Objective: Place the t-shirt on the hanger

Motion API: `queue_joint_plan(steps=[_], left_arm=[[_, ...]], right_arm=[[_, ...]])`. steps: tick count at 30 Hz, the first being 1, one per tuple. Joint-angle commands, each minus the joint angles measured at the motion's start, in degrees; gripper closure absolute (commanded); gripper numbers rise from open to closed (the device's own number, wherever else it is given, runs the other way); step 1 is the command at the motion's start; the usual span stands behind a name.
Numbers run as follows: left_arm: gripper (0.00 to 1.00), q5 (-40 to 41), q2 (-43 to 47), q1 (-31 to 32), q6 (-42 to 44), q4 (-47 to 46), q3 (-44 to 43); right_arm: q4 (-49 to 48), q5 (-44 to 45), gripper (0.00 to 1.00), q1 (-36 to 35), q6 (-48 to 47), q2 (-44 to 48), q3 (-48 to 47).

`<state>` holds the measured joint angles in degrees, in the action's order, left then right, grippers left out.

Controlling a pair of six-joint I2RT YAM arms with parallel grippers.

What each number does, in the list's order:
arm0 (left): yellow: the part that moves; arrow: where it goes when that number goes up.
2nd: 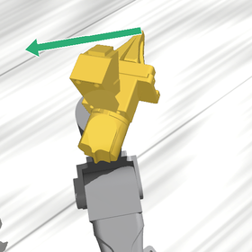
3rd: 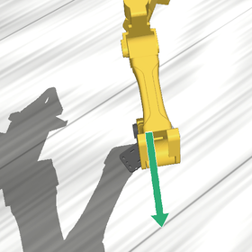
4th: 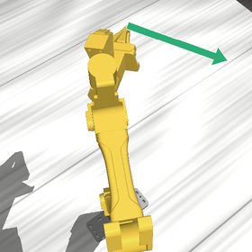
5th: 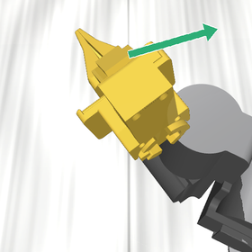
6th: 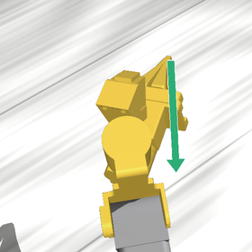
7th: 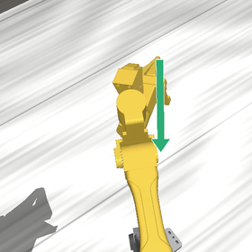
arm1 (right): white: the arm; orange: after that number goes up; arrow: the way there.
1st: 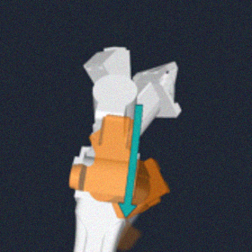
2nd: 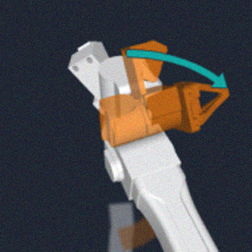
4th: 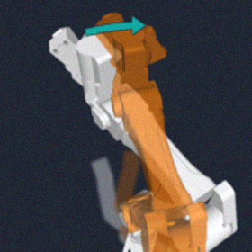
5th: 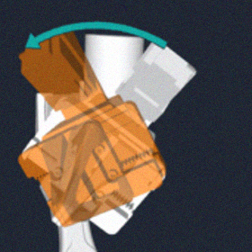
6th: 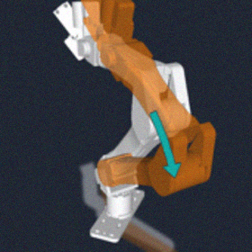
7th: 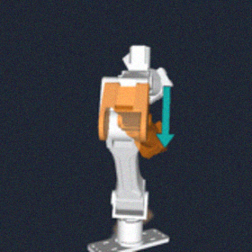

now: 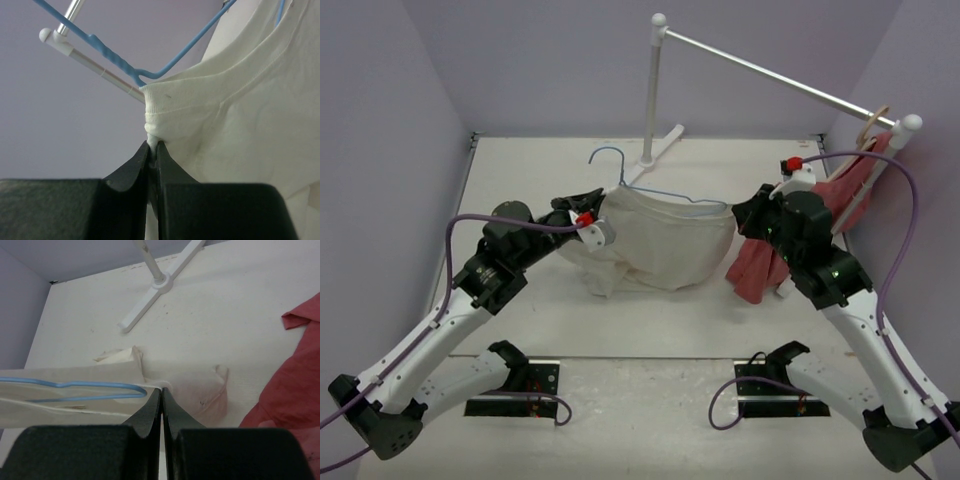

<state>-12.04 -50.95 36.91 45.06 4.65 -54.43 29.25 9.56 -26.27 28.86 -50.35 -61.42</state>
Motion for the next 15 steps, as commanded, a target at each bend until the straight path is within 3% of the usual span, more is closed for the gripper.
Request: queue_joint_plan(steps=[1, 9, 13, 15], left_arm=[[1.00, -1.2, 0.8, 0.1, 0.9, -2.2, -1.1], [1.00, -1.1, -3.2, 0.1, 0.1, -2.1, -3.3], [1.00, -3.6, -8.5, 0.2, -2.1, 2.8, -10.6], [1.00, -7.6, -11.7, 0.2, -3.8, 4.2, -16.4]], right_arm=[[0.0, 1.3, 1.00, 0.7, -2.0, -1.5, -3.5], [2.9, -7.2, 1.00, 0.5, -2.1, -3.5, -11.9], [6.3, -11.7, 1.00, -2.1, -3.6, -7.8, -21.7], [9.3, -12.0, 1.00, -6.8, -4.4, -12.7, -29.5]])
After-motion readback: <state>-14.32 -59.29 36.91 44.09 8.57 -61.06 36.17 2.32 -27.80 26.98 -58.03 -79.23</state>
